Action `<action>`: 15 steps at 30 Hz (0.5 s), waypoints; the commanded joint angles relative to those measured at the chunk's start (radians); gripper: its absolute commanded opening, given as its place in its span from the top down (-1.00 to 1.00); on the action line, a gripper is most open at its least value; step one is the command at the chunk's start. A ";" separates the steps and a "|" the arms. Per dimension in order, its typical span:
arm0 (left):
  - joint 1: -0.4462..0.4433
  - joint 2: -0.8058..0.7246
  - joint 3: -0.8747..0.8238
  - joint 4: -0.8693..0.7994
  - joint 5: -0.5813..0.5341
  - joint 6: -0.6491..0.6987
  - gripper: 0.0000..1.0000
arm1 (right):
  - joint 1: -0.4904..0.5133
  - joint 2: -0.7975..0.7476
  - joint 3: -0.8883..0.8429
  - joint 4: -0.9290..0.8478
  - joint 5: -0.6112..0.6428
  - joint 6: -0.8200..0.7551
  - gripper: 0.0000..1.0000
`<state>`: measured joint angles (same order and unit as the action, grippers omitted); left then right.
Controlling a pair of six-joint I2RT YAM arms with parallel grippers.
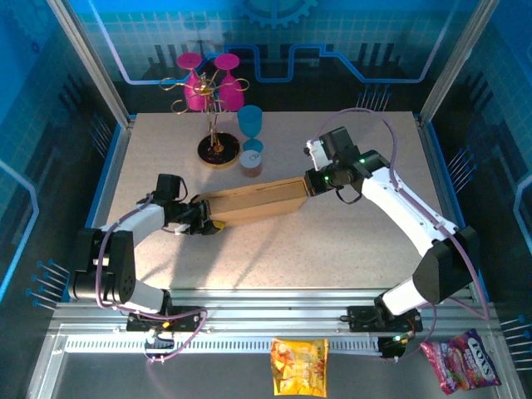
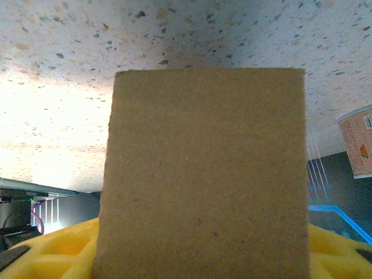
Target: Fold the paper box
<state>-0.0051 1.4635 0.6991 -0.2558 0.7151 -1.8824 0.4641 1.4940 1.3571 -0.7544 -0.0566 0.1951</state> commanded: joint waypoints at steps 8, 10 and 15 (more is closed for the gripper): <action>0.005 0.022 0.008 -0.028 -0.009 0.017 0.03 | 0.030 -0.038 -0.082 0.097 -0.003 0.097 1.00; 0.005 0.022 0.007 -0.025 -0.008 0.017 0.02 | 0.031 -0.041 -0.097 0.107 -0.001 0.101 1.00; 0.006 0.029 0.005 -0.014 -0.001 0.017 -0.03 | 0.039 -0.061 -0.150 0.152 0.021 0.101 1.00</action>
<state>-0.0025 1.4731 0.6991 -0.2558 0.7227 -1.8828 0.4736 1.4441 1.2476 -0.6205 -0.0460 0.2817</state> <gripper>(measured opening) 0.540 0.059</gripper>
